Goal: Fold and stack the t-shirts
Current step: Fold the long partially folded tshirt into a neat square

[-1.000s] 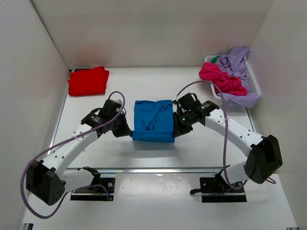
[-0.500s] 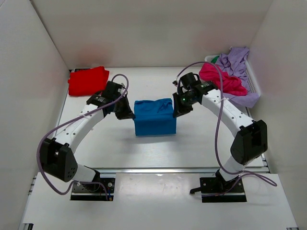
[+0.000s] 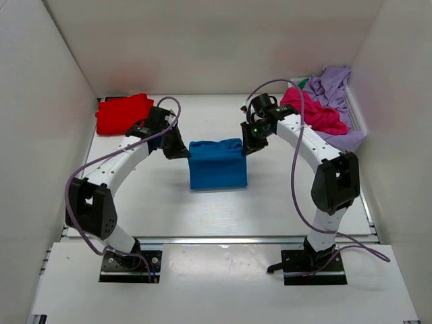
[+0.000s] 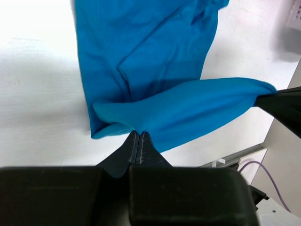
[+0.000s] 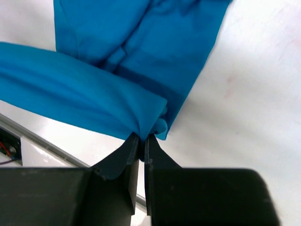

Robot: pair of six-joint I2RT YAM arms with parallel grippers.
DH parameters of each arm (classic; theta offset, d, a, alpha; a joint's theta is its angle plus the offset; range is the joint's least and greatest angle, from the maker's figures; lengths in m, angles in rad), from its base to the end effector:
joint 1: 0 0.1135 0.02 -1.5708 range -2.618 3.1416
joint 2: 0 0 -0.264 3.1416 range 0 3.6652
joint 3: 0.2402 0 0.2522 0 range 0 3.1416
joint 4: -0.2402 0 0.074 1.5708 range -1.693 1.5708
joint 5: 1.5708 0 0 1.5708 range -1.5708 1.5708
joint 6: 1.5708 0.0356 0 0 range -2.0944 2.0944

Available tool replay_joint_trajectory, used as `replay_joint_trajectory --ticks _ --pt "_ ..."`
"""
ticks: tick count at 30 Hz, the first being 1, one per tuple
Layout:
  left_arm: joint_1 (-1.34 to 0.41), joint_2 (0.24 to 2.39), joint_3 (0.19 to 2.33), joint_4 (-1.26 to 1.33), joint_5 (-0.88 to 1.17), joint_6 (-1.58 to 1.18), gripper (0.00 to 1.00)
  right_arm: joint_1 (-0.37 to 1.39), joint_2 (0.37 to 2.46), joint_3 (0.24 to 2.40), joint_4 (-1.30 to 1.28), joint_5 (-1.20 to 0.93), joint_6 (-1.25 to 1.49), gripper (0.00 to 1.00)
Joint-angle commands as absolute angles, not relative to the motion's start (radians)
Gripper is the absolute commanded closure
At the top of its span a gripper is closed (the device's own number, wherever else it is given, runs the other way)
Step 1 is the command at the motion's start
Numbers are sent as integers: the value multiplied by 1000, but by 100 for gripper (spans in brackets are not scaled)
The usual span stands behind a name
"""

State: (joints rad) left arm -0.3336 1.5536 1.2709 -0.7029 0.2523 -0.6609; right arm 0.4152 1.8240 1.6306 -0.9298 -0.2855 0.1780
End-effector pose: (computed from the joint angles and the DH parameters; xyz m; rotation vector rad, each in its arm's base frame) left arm 0.3064 -0.1156 0.2763 -0.3336 2.6448 -0.6797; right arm 0.3481 0.1644 0.2834 -0.4136 2.7131 0.5595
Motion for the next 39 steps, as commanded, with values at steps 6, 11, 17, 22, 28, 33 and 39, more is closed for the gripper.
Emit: replay_joint_trajectory --ticks 6,11,17,22,28,33,39 --pt "-272 1609 1335 -650 244 -626 100 361 1919 1825 -948 -259 130 100" --pt "-250 1683 1368 -600 261 -627 100 351 1988 1865 -898 -247 104 100" --pt "-236 1793 1446 -549 272 -638 100 348 2097 1942 -833 -256 97 100" --pt "-232 1877 1534 -543 270 -650 100 344 2195 2060 -821 -262 107 100" --pt "-218 1971 1563 -511 278 -687 96 339 2287 2141 -790 -268 110 100" --pt "-199 2023 1542 -450 282 -710 92 336 2304 2120 -694 -258 127 96" --pt "-157 2033 1450 -212 336 -828 66 330 2260 1979 -456 -268 166 80"
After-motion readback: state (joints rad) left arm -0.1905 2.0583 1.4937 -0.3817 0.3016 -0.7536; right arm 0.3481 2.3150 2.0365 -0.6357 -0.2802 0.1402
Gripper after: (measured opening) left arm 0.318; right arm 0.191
